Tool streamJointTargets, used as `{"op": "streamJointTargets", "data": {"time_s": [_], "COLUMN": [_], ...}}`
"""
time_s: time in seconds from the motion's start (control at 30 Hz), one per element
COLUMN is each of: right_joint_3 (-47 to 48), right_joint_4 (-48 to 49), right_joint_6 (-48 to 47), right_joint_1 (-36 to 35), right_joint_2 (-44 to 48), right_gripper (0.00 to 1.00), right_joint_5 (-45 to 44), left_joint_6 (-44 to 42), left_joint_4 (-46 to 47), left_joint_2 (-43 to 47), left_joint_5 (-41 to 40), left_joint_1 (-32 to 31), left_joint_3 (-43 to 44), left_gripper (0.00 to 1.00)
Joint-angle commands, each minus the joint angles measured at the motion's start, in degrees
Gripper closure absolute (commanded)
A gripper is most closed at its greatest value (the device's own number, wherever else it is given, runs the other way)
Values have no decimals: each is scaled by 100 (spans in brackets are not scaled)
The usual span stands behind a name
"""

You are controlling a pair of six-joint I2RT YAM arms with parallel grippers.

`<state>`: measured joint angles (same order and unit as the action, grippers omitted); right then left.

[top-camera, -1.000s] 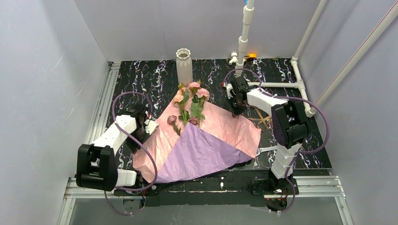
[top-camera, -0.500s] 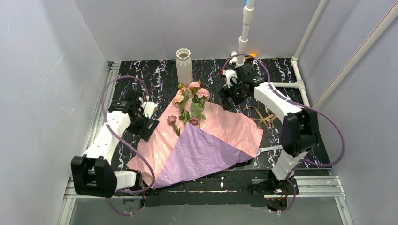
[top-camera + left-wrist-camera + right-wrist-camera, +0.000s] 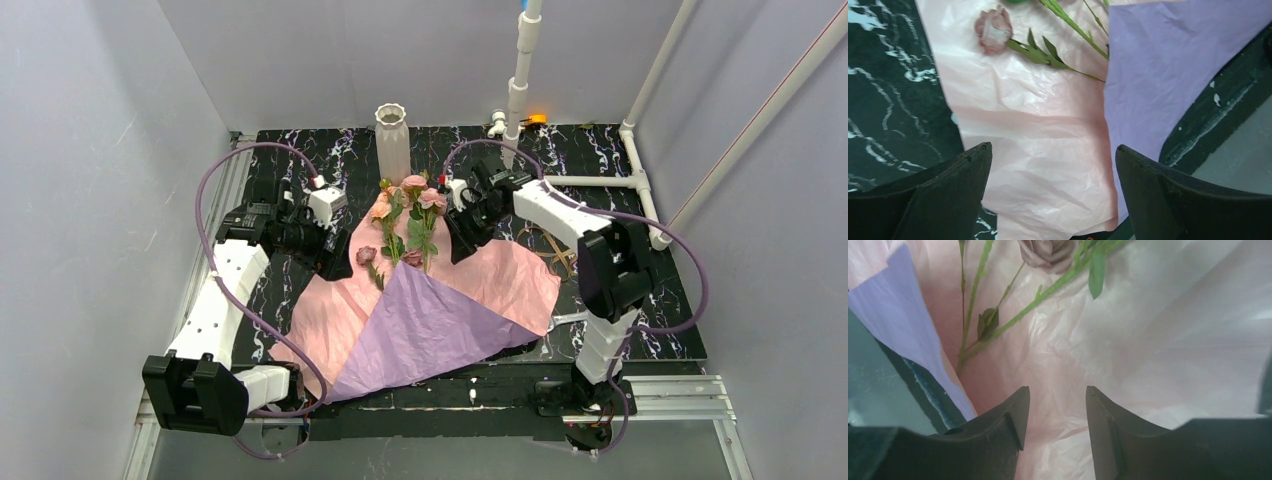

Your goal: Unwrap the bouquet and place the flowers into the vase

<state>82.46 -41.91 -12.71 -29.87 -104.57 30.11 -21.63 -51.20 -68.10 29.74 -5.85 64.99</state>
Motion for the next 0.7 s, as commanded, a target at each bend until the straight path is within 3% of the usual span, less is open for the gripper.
{"op": "streamJointTargets", "data": {"time_s": [0.0, 0.2, 0.43, 0.53, 0.67], "right_joint_3": [-146, -189, -887, -1345, -2057], "right_joint_4": [-458, -1493, -2697, -3042, -2813], "right_joint_6": [-348, -1508, -3460, -4285, -4822], "right_joint_1": [-118, -575, -876, -994, -1100], "right_joint_2": [-224, 91, 1273, 1869, 2677], "right_gripper": [49, 58, 67, 67, 63], "right_joint_5": [831, 1525, 1420, 1151, 645], "left_joint_6": [-50, 255, 807, 572, -254], "left_joint_4": [231, 584, 1200, 1256, 1247], "left_joint_2": [81, 24, 62, 42, 277], "left_joint_5": [785, 446, 1283, 1438, 1519], "left_joint_1": [-27, -48, -55, -208, -759], "left_joint_3": [-435, -732, -973, -1087, -1412], "left_gripper": [8, 8, 7, 8, 8]}}
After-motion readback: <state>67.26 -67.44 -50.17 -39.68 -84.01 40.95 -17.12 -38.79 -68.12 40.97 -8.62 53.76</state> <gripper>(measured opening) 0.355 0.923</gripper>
